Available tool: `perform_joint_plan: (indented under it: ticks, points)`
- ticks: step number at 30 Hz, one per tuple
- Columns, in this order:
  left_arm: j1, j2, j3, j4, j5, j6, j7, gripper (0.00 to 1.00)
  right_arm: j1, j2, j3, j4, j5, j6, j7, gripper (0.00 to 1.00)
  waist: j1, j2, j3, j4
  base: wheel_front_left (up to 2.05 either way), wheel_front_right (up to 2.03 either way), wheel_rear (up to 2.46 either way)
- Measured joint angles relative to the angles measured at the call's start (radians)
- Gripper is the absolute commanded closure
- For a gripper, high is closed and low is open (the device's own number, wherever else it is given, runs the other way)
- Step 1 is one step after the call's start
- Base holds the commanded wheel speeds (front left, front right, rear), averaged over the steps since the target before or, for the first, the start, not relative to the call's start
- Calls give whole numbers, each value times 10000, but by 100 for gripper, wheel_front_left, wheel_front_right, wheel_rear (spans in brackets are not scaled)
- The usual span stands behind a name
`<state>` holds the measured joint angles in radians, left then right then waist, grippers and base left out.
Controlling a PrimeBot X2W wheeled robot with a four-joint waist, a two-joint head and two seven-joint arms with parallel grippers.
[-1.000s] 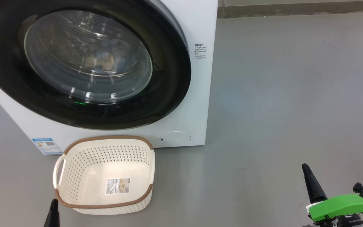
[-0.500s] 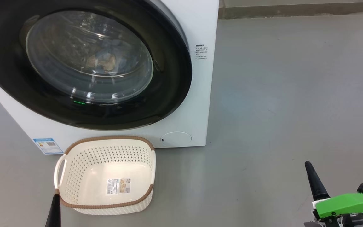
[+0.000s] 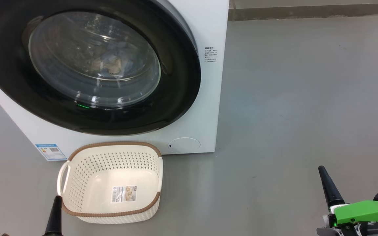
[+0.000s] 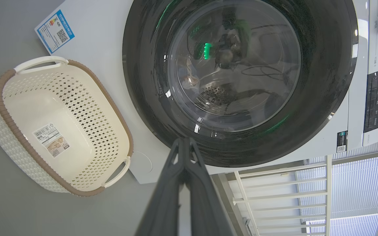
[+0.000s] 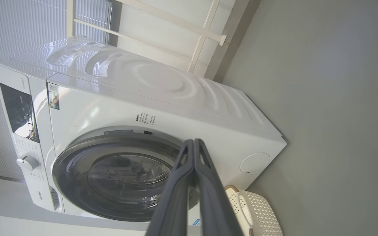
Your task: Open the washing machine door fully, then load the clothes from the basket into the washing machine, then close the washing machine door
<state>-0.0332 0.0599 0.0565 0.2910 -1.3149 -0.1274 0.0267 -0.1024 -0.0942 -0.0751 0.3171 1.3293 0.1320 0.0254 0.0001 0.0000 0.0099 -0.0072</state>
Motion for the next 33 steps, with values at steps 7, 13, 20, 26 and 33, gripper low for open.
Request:
perform_joint_plan:
  ticks: [7,13,20,26,33]
  points:
    - [-2,-48,52,-25,-656,0,176,100,0,92,-75,-98,627,0,186,100,0,0,-16,17,0,0,0]
    - [-36,-75,90,-44,-1244,0,355,100,1,219,-242,-171,1179,-2,362,100,0,0,-30,32,0,0,0]
    - [-192,-128,136,-98,-1908,0,527,100,1,307,-372,-268,1808,-2,564,100,0,0,-46,49,0,0,0]
    - [-202,-234,180,-146,-2497,0,704,100,1,366,-466,-360,2366,-2,715,100,0,0,-61,64,0,0,0]
    - [-372,-257,228,-205,-2901,0,832,100,2,431,-629,-420,2738,-2,802,100,-1,0,-68,72,0,0,0]
